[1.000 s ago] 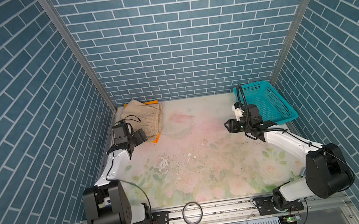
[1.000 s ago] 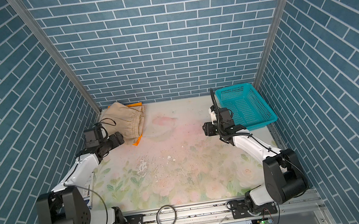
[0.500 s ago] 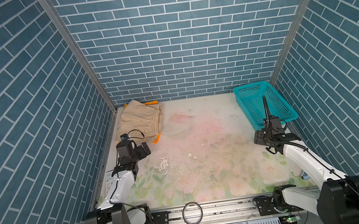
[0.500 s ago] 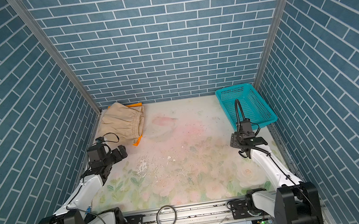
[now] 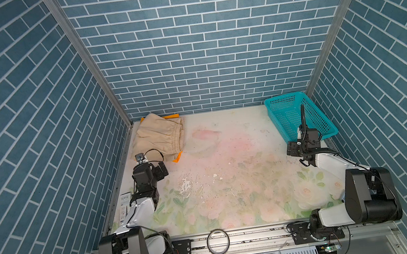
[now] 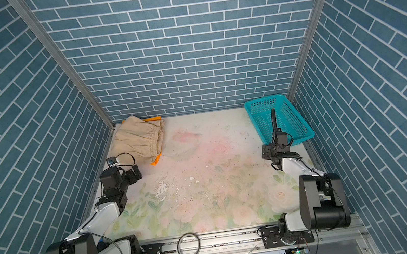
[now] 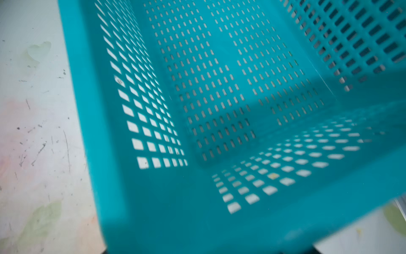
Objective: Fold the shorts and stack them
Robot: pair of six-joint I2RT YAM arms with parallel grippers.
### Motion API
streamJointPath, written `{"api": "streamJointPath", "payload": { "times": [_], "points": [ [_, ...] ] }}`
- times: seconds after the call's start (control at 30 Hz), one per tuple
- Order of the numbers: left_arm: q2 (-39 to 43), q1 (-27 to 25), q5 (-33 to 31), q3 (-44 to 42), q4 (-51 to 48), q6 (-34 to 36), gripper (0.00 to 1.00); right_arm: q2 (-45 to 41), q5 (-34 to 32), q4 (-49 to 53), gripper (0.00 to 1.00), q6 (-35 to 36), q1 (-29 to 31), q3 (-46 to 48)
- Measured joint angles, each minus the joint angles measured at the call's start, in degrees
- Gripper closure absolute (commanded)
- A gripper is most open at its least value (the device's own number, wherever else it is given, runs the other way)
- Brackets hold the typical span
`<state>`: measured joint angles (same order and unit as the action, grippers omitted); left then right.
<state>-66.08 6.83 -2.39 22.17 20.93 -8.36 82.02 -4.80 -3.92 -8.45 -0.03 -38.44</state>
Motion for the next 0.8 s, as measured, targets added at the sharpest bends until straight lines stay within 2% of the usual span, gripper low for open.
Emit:
{"api": "streamJointPath", "payload": {
  "times": [0.2,0.47,0.57,0.6,0.8],
  "points": [
    [-4.9,0.0,0.1,-0.5,7.3,2.1,0.0,4.3,2.5,-10.0,0.19,3.6,-0.8,2.8],
    [-14.4,-0.2,2.6,0.5,14.6,3.1,0.0,5.2,6.0,-37.2,0.17,5.2,-2.2,17.7],
    [-17.3,-0.6,3.8,4.0,13.8,4.2,0.0,6.0,5.2,-39.7,0.17,5.3,-2.2,18.2],
    [-17.9,-0.9,4.1,5.1,13.3,4.5,0.0,6.1,5.0,-40.2,0.02,5.2,-2.2,17.8],
    [-19.5,-4.9,5.2,7.8,14.1,8.6,0.0,6.1,4.3,-43.7,0.01,5.4,-2.2,16.6]
  ]
}}
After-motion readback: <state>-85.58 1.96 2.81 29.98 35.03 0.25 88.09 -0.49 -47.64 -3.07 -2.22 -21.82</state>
